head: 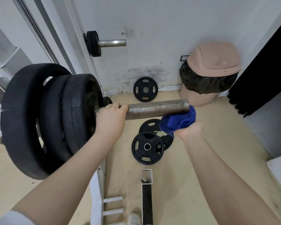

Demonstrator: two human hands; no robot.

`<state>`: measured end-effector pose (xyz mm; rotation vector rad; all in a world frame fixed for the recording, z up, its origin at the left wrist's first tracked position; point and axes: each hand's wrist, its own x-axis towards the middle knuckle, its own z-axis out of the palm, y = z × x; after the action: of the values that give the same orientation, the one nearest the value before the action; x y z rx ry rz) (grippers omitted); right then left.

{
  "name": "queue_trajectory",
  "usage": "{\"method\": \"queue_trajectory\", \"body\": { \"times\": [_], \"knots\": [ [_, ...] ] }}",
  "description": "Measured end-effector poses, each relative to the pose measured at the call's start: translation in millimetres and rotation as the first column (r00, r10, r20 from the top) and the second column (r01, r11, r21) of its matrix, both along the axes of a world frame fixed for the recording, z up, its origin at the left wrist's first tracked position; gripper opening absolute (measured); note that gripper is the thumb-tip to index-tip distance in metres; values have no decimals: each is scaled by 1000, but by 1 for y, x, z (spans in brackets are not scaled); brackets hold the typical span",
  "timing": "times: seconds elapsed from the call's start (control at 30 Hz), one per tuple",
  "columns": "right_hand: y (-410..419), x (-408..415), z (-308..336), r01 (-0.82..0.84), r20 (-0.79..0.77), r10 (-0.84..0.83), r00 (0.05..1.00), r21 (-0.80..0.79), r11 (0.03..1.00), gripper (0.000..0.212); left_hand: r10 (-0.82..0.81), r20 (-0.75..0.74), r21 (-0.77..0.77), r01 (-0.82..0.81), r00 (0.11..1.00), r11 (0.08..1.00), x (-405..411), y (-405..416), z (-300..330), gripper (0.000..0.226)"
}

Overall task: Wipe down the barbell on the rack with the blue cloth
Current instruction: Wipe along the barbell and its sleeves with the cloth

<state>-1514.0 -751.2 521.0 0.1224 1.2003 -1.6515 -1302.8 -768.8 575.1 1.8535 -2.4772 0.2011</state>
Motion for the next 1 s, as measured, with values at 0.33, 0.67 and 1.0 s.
{"method": "queue_trajectory", "body": {
  "times": [0.33,0.67,1.0],
  "knots": [
    [10,84,12,-300,370,310,876,-87,950,29,-19,25,111,16,999,994,-2,6,10,51],
    [20,111,26,-220,-26,228,973,177,959,14,-91,-122,-215,63,988,975,69,35,70,54],
    [-11,185,30,-113,-916,312,-253,348,931,44,-42,-146,-98,27,988,995,101,36,72,77]
  ]
}}
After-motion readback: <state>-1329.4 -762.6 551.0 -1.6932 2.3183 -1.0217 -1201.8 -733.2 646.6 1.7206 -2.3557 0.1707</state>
